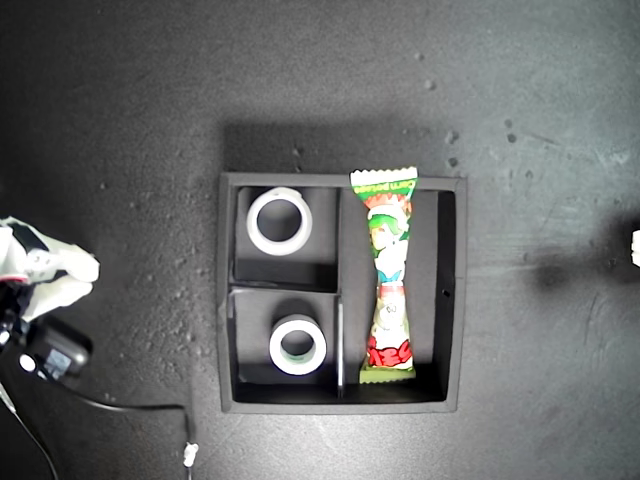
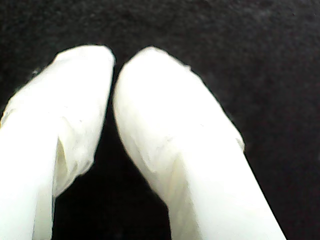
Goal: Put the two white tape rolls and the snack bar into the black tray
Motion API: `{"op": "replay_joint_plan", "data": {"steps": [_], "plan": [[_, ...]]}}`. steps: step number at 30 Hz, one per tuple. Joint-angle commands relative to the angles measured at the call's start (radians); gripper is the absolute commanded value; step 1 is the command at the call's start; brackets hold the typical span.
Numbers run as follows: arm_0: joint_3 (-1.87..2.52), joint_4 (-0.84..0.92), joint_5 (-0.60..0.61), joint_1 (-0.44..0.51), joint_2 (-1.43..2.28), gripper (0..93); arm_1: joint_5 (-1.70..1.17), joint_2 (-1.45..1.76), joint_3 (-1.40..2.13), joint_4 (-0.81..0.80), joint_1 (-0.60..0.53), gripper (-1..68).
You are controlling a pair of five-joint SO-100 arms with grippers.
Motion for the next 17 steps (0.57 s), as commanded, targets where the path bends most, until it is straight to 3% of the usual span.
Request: {"op": "replay_joint_plan", "data": {"steps": [1, 8, 13, 17], "plan": [[0.049, 0.048, -0.003, 0.017, 0.115, 0.0, -0.43, 0.005, 0.012, 0.003, 0.008, -0.1], [0.077, 0.051, 0.043, -0.003, 0.115, 0.2, -0.43, 0.005, 0.012, 0.003, 0.006, -0.1], [0.077, 0.064, 0.224, -0.08, 0.115, 0.2, -0.43, 0.005, 0.012, 0.003, 0.006, -0.1], [0.077, 0.101, 0.178, -0.081, 0.115, 0.2, -0.43, 0.005, 0.012, 0.003, 0.006, -0.1]]}}
